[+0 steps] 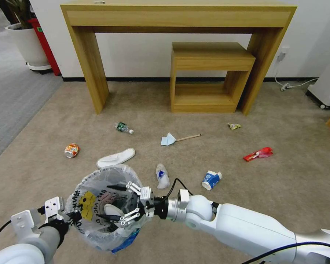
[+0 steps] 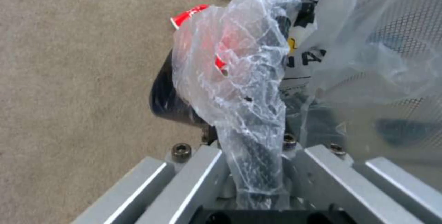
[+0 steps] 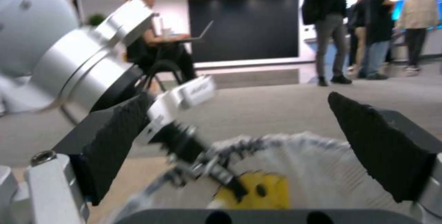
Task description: Pick up the trash bin and place the garbage on the floor into it.
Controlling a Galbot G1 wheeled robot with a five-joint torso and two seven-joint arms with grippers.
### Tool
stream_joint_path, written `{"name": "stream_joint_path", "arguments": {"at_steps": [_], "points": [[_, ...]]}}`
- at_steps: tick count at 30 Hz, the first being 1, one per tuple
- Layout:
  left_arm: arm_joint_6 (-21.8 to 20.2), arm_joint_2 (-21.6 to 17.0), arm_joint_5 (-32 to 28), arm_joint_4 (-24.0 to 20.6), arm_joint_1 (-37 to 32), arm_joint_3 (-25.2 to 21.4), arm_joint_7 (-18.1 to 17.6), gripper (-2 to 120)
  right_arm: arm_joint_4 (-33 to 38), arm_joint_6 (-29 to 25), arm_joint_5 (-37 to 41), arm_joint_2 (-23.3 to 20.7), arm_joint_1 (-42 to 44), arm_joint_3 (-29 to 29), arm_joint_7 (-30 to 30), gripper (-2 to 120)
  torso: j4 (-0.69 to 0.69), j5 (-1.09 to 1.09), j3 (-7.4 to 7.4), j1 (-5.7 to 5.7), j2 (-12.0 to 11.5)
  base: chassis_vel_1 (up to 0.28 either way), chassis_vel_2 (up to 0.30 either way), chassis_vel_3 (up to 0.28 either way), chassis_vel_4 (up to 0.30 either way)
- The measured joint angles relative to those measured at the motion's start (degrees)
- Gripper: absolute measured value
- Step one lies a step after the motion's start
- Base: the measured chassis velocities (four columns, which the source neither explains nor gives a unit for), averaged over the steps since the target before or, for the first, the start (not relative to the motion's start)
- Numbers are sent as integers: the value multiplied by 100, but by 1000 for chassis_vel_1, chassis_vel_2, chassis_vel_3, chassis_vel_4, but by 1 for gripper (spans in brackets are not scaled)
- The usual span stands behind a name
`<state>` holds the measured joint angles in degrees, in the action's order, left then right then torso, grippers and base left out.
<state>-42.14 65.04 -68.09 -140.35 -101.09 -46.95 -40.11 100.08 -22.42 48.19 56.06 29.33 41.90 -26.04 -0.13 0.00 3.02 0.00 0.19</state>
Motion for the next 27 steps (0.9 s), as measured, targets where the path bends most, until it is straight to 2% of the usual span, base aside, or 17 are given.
{"name": "stream_joint_path", "arguments": {"at_steps": [16,23,25,26,27], "points": [[0,-3,108,156,85,7,94,1,553,266,362,-246,120,-1175,846,100,0,0,0,0,0,0,0,0,0],[0,2,213,224,59,-5,189,1,654,460,328,-603,466,-2008,1359,100,0,0,0,0,0,0,0,0,0],[0,2,213,224,59,-5,189,1,654,460,328,-603,466,-2008,1359,100,0,0,0,0,0,0,0,0,0],[0,4,237,235,57,-18,208,1,660,498,329,-744,629,-2266,1535,100,-2,0,0,0,0,0,0,0,0],[-1,6,248,235,52,-18,226,1,672,517,293,-852,789,-2497,1640,100,3,2,0,0,0,0,0,0,0]]}}
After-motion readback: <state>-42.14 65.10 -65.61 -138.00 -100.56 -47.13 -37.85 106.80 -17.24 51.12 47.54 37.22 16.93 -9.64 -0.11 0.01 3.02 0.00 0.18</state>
